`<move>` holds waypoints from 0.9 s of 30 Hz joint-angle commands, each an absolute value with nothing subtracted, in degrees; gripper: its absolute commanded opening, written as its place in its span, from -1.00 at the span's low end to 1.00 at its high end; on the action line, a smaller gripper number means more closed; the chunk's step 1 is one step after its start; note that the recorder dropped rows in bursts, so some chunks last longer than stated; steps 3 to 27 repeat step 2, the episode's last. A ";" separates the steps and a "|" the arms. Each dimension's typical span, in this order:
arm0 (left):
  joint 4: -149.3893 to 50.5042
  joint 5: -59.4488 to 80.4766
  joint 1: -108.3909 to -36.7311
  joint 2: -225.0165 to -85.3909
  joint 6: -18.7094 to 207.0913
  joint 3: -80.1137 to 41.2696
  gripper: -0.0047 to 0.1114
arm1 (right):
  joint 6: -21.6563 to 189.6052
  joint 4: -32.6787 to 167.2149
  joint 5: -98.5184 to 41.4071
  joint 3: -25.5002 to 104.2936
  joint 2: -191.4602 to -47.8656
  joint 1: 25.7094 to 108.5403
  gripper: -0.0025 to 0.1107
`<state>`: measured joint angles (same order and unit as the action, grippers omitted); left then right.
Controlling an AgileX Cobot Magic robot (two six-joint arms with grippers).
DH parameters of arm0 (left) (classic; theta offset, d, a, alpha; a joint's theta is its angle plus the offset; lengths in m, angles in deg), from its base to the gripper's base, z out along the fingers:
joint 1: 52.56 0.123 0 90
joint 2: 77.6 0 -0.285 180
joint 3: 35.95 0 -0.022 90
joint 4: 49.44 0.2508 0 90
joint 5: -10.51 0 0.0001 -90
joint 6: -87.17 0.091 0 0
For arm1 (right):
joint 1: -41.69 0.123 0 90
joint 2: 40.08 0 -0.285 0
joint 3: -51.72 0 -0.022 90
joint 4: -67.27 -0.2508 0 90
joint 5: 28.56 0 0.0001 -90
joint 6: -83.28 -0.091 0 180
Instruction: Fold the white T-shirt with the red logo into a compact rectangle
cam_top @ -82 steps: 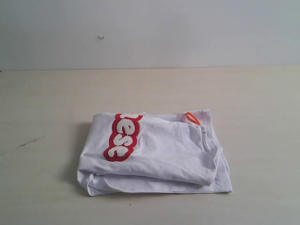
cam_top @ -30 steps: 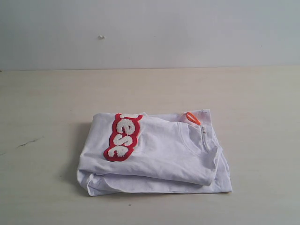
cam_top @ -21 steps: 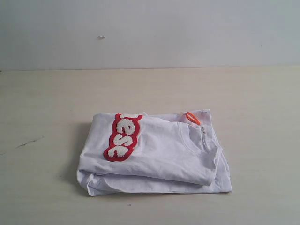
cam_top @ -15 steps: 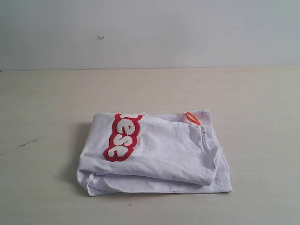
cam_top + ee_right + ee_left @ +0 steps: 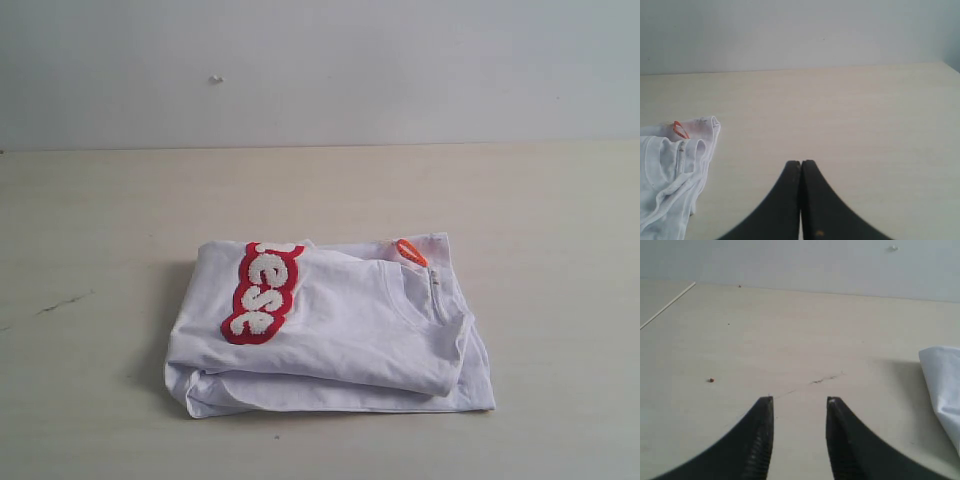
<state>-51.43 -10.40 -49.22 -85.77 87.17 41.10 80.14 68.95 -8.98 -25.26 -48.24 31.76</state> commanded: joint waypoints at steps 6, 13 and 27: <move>-51.64 -9.76 -49.04 -85.39 86.69 41.27 -0.29 | 80.16 69.18 -9.35 -25.50 -47.87 31.65 -0.96; -51.64 -9.76 -49.04 -85.39 86.69 41.27 -0.29 | 80.16 69.18 -9.35 -25.50 -47.87 31.65 -0.96; -51.64 -9.76 -49.04 -85.39 86.69 41.27 -0.29 | 80.16 69.18 -9.35 -25.50 -47.87 31.65 -0.96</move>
